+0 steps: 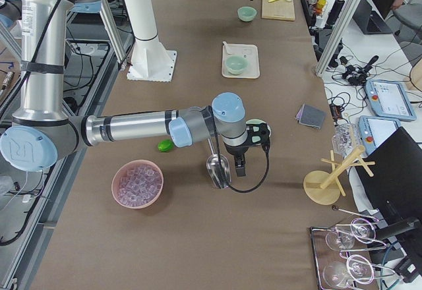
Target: Stack green bowls together
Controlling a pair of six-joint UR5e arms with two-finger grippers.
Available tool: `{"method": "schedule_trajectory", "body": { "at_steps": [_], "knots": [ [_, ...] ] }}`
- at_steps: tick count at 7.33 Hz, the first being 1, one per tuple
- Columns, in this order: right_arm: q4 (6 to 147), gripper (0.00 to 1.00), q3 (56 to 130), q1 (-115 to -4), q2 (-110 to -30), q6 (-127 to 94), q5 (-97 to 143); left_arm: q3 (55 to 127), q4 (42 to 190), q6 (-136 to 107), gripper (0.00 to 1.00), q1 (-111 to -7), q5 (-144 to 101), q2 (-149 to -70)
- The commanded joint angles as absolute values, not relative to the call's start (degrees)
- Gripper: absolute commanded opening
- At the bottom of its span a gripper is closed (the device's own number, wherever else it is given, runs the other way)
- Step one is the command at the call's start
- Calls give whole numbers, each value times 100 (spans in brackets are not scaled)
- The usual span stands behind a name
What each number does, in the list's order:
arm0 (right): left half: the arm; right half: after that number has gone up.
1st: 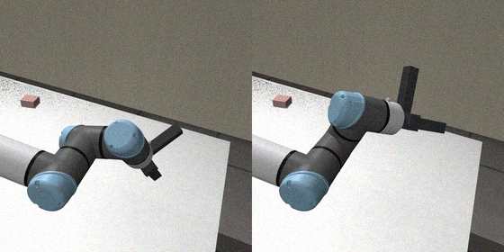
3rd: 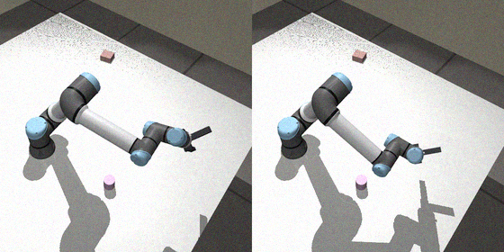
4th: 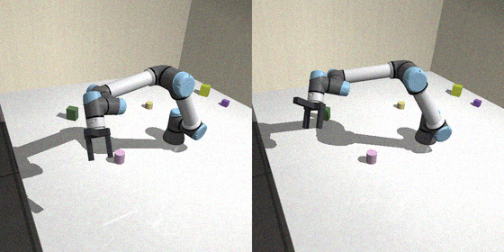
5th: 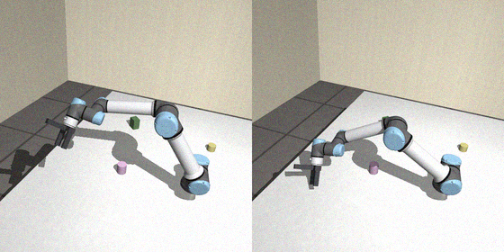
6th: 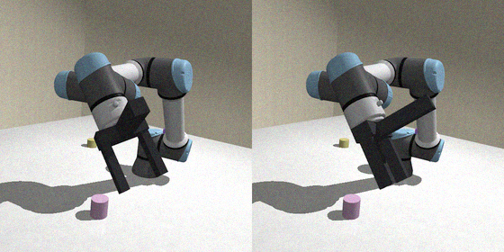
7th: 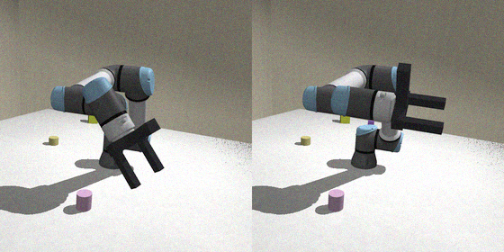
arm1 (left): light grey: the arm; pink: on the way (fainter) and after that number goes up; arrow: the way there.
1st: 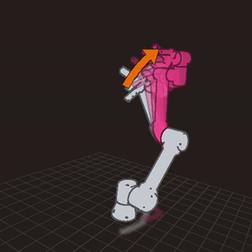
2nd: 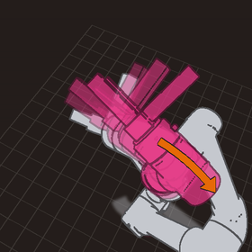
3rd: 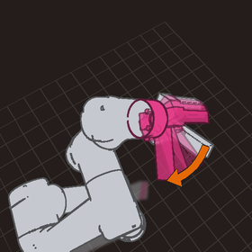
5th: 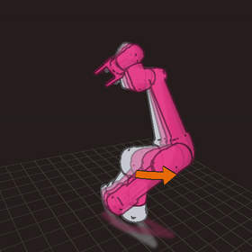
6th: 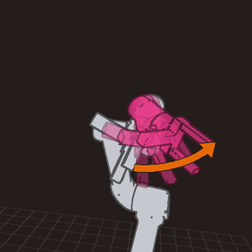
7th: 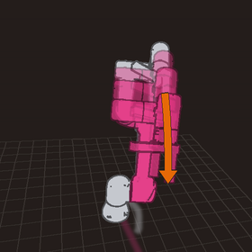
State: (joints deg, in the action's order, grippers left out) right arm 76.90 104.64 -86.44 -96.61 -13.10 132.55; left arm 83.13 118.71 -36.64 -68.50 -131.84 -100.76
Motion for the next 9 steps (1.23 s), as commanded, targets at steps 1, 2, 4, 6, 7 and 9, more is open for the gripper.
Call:
{"method": "schedule_trajectory", "body": {
  "at_steps": [1, 2, 4, 6, 7, 9],
  "knots": [
    [7560, 100, 10459, -8640, -9711, -1310, 13245, 8192, 11962, -3709, 85, -6601, -12922, -10099],
    [7559, 100, 10459, -8631, -9721, -1310, 13236, 8183, 11962, -3700, 77, -6479, -12763, -10090],
    [7550, 100, 10459, -8640, -9738, -1310, 13228, 8130, 11962, -3674, 61, -6355, -12577, -10055],
    [7489, 100, 10459, -8640, -9747, -1310, 13228, 8008, 12294, -3647, 43, -6346, -12577, -9967],
    [7471, 100, 10459, -8640, -9773, -1310, 13228, 8007, 12348, -3656, 33, -6346, -12595, -9958],
    [7462, 100, 10468, -8640, -9782, -1310, 13228, 7998, 12349, -3656, 19, -6346, -12603, -9949]
  ]
}}
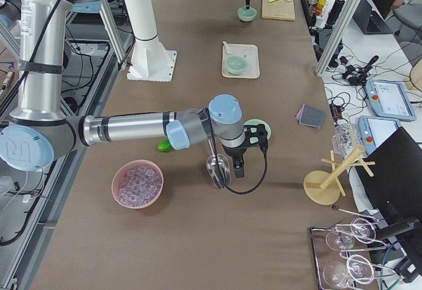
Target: Stack green bowls together
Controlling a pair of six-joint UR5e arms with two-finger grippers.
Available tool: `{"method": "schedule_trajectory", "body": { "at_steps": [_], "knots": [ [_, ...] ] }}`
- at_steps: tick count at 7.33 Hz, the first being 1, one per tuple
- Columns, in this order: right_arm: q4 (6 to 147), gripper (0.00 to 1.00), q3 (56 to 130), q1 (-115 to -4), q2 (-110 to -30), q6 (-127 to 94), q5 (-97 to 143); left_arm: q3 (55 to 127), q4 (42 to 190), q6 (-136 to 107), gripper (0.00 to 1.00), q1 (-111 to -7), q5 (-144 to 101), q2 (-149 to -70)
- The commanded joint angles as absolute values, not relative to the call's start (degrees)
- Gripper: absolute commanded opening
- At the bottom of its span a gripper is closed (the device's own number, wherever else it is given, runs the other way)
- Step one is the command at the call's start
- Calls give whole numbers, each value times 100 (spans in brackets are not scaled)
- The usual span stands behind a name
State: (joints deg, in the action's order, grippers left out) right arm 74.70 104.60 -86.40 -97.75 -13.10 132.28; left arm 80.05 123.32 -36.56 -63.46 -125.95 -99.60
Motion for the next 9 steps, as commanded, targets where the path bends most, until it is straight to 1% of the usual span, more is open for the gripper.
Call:
{"method": "schedule_trajectory", "body": {
  "at_steps": [1, 2, 3, 5, 7, 9],
  "knots": [
    [7462, 100, 10468, -8640, -9791, -1310, 13228, 8007, 12357, -3604, 19, -6346, -12612, -9880],
    [7462, 100, 10468, -8640, -9791, -1310, 13228, 8007, 12357, -3577, 12, -6346, -12621, -9879],
    [7462, 100, 10468, -8640, -9791, -1310, 13228, 8016, 12357, -3586, 0, -6346, -12630, -9879],
    [7288, 100, 10459, -8640, -9878, -1336, 13228, 8217, 12340, -3595, 0, -6354, -12734, -9888],
    [7251, 100, 10468, -8640, -9914, -1362, 13228, 8673, 11982, -3674, 0, -6389, -13087, -9975],
    [7242, 100, 10494, -8640, -9897, -1554, 13228, 9689, 10354, -3752, 0, -6372, -12999, -10412]
  ]
}}
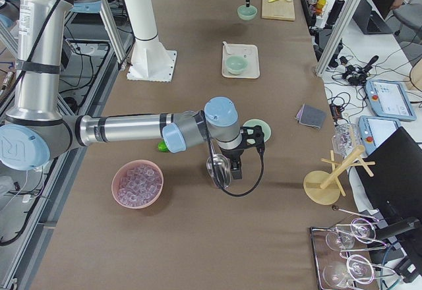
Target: Stack green bowls together
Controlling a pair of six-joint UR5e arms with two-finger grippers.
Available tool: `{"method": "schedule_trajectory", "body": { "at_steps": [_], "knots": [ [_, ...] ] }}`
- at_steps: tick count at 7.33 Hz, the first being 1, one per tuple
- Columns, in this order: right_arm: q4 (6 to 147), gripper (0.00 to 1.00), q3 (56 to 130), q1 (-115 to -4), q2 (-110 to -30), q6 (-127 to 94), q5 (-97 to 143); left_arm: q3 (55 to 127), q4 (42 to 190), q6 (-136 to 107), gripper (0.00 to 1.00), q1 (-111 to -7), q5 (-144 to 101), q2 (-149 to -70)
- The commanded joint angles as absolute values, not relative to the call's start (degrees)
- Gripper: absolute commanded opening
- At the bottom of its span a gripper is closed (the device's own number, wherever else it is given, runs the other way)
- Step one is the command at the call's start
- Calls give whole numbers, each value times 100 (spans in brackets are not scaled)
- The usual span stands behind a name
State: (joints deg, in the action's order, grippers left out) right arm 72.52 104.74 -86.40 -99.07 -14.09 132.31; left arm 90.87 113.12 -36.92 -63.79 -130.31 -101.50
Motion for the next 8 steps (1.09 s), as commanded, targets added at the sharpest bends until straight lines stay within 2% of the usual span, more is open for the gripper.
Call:
{"method": "schedule_trajectory", "body": {
  "at_steps": [1, 6, 8],
  "knots": [
    [7251, 100, 10520, -8631, -9862, -1677, 13236, 9955, 9684, -4118, 0, -6242, -12877, -10867],
    [7251, 100, 10512, -8622, -9870, -1749, 13219, 9906, 9213, -6694, 0, -4432, -12202, -12513],
    [7242, 100, 10512, -8622, -9870, -1740, 13219, 9504, 8991, -7142, 0, -4107, -11964, -13171]
  ]
}}
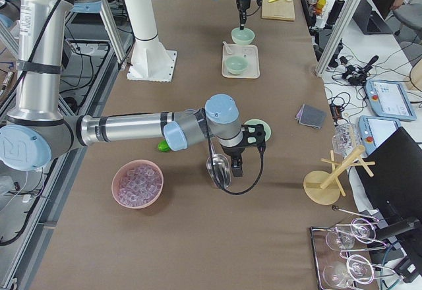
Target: Stack green bowls together
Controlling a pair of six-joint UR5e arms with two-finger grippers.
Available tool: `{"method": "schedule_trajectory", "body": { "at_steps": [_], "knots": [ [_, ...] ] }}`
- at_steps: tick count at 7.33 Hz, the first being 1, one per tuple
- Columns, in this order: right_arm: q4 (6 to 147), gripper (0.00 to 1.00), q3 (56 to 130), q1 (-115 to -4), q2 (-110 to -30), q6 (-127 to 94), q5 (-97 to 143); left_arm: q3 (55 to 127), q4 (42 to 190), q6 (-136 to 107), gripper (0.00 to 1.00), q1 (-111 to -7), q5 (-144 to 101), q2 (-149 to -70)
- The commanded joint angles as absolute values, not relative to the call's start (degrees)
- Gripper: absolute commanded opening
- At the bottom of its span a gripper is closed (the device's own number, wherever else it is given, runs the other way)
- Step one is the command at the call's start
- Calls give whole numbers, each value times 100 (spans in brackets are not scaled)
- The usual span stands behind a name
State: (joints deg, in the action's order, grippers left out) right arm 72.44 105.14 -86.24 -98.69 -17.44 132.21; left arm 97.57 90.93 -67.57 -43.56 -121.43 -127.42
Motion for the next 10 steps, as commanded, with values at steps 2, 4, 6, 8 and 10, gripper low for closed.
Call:
{"method": "schedule_trajectory", "body": {
  "at_steps": [2, 4, 6, 8, 10],
  "knots": [
    [7242, 100, 10512, -8622, -9879, -1723, 13219, 9037, 9000, -7496, 0, -3781, -11656, -13657],
    [7242, 100, 10503, -8622, -9879, -1714, 13219, 8956, 9000, -7584, 0, -3648, -11531, -13667],
    [7242, 100, 10494, -8622, -9888, -1714, 13219, 8921, 9044, -7620, 0, -3455, -11339, -13658],
    [7242, 100, 10485, -8622, -9896, -1705, 13219, 8807, 9079, -7708, 0, -3410, -11338, -13658],
    [7242, 100, 10485, -8622, -9905, -1705, 13219, 8754, 9097, -7699, 0, -3410, -11338, -13658]
  ]
}}
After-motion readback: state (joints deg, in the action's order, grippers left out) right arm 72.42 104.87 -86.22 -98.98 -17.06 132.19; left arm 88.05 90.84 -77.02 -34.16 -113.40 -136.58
